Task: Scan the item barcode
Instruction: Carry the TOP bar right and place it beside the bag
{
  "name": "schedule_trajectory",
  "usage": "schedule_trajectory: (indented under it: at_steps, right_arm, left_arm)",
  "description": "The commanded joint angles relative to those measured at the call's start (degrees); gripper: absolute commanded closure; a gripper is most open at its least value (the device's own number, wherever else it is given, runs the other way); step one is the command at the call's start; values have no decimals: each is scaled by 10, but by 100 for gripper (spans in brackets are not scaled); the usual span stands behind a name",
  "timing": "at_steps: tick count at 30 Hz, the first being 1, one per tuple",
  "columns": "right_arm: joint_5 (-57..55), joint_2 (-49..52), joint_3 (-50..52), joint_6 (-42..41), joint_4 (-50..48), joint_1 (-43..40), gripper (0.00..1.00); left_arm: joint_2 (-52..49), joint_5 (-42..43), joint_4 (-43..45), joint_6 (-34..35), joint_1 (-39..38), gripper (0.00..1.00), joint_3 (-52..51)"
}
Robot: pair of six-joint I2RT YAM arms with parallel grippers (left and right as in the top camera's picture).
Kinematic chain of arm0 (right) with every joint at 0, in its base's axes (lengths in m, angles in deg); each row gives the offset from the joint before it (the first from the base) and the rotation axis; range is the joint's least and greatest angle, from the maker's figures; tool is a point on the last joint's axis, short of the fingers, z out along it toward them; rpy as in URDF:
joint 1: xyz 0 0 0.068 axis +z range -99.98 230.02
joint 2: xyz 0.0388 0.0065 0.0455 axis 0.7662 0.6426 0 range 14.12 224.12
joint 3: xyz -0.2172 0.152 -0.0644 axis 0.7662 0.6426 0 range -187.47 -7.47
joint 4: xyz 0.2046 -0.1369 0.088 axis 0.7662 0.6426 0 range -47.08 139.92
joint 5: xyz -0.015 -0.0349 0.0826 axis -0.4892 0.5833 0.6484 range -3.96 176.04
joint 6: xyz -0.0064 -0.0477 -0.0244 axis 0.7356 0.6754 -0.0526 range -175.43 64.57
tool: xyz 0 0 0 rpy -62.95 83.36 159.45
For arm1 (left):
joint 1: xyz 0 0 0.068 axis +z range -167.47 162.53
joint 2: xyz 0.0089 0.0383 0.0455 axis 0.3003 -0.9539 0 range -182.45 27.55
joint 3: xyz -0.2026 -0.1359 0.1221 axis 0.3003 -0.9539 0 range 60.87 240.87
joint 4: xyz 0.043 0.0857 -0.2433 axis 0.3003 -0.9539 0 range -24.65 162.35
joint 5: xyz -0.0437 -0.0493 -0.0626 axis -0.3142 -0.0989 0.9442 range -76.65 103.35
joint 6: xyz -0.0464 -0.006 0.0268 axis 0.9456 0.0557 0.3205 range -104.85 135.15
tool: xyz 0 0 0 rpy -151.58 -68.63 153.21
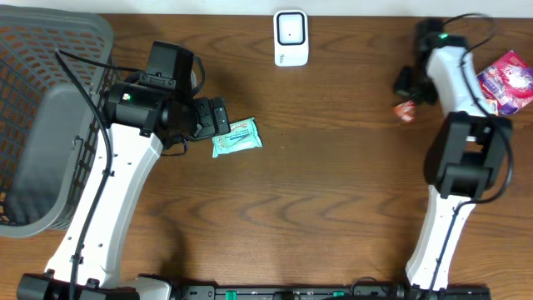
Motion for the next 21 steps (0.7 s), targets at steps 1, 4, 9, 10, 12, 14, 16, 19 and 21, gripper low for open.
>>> schedule_trajectory:
  at_steps: [1,4,9,10,12,14,16,19,21]
  right_arm:
    - [-61,-4,-83,58,18,-33,99]
    - [-93,-4,-112,84,27,-55,99]
    - [-176,-4,-112,83,34,-93,99]
    - [-191,-4,-110,83,35,-102,99]
    - [-196,-4,-110,83,35,-118,98]
    - [-194,-4,-110,83,33,-131,92]
    - [-194,-4,-110,83,32,-144,87]
    - [-158,-4,-110,83,31,-159,40]
    - [-109,-4,-110,83,30,-166,21]
  left_arm:
    - [0,-5,-2,-2,1,2,3]
    - [0,-5,-2,-2,1,2,3]
    - [0,-5,-2,-2,1,2,3]
    - [0,-5,-2,-2,1,2,3]
    - [0,-5,-2,-2,1,2,3]
    - [0,-5,-2,-2,1,2,3]
    - [0,-5,-2,-2,1,2,3]
    - [0,-5,-2,-2,1,2,3]
    - [0,-5,-2,-2,1,2,3]
